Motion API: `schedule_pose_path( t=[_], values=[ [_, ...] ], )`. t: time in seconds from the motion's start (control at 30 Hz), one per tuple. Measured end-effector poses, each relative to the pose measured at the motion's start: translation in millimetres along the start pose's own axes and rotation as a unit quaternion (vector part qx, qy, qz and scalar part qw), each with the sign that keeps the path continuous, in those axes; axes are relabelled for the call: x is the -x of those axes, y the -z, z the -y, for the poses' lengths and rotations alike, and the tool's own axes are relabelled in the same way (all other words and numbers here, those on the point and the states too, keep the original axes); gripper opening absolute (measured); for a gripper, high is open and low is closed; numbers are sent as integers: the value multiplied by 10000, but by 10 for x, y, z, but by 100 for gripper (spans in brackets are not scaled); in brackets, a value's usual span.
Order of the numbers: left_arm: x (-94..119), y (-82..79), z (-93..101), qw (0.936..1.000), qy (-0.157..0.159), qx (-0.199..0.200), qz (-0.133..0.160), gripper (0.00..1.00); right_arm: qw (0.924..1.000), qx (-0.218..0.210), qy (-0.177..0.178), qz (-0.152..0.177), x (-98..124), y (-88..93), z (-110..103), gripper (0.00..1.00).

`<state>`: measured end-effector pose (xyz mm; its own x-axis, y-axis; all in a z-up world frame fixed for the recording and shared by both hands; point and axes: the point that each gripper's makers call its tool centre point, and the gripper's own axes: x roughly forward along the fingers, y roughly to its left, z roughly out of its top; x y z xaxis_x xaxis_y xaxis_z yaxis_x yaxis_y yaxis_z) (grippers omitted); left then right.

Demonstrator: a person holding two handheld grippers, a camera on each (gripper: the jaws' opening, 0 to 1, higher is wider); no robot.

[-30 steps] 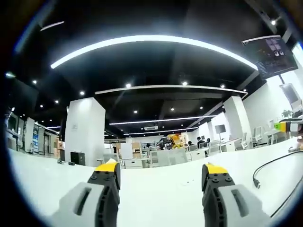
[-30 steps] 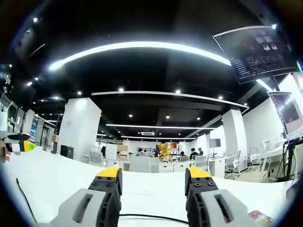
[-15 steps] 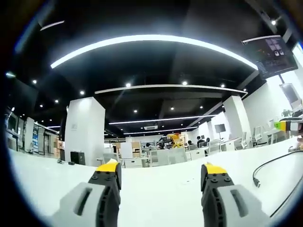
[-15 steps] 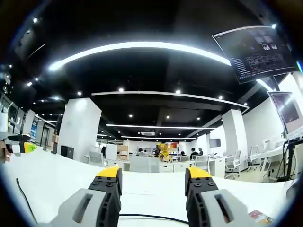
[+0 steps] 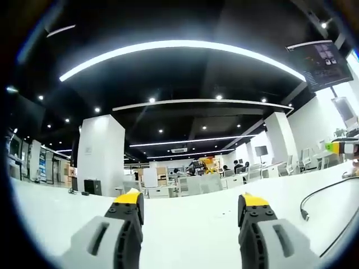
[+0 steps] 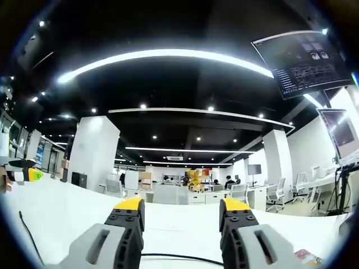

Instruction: Find the data cable on the table. Grasp the USB connector end of the cable and insert it into the USB port on the table

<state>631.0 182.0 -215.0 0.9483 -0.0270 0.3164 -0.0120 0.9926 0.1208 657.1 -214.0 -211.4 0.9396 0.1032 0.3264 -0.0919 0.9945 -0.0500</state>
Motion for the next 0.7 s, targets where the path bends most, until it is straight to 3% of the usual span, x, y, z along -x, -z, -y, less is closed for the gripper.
schedule_pose_path(
  t=[0.7],
  values=[
    [5, -1, -9, 10000, -23, -21, 8, 68, 10000, 23, -26, -10, -3, 4, -11, 54]
  ],
)
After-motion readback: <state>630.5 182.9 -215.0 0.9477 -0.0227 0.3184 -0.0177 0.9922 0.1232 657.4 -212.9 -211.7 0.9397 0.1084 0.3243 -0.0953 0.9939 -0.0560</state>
